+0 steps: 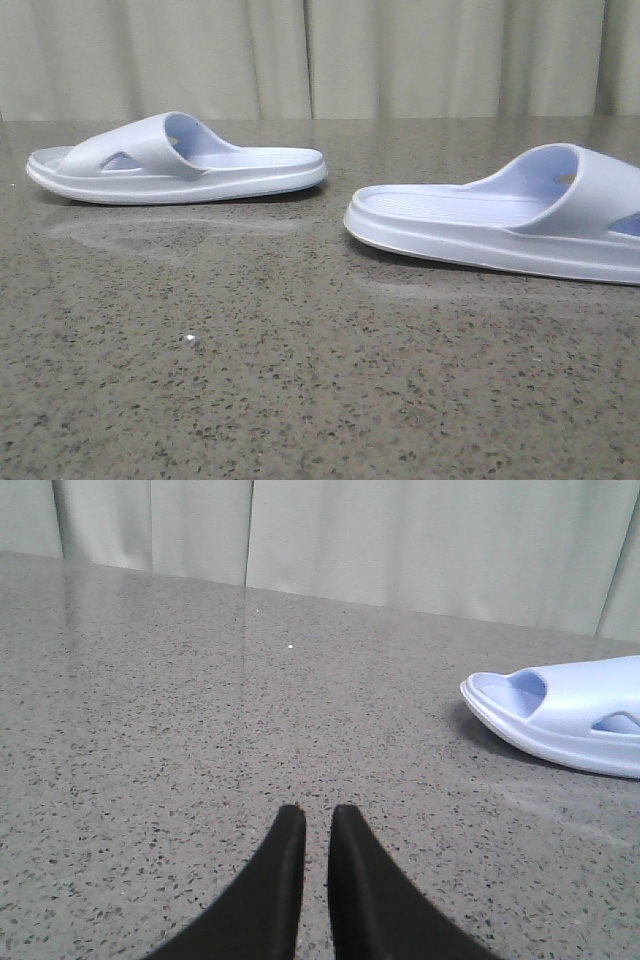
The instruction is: Insert blue slippers together front up
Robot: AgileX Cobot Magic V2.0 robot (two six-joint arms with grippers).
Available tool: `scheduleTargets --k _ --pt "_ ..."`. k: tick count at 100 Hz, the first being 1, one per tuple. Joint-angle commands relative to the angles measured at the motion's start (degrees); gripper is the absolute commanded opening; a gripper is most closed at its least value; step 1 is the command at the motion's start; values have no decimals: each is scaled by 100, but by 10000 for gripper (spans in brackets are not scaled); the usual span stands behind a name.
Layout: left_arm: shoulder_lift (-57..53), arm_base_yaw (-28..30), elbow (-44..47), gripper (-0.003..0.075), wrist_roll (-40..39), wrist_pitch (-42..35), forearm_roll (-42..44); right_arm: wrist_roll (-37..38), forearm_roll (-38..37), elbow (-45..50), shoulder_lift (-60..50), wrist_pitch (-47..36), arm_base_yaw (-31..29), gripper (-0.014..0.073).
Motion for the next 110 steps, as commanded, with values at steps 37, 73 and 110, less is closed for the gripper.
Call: scheduleTargets --k 37,73,110 --pt "-162 29 52 15 -20 -428 -33 -29 -41 123 -99 -421 -42 -80" --pt "-162 29 52 15 -20 -428 -33 -29 -392 123 -99 -421 -42 -80" --pt "-162 29 52 15 -20 -428 -33 -29 -392 123 -99 -903 -42 -80"
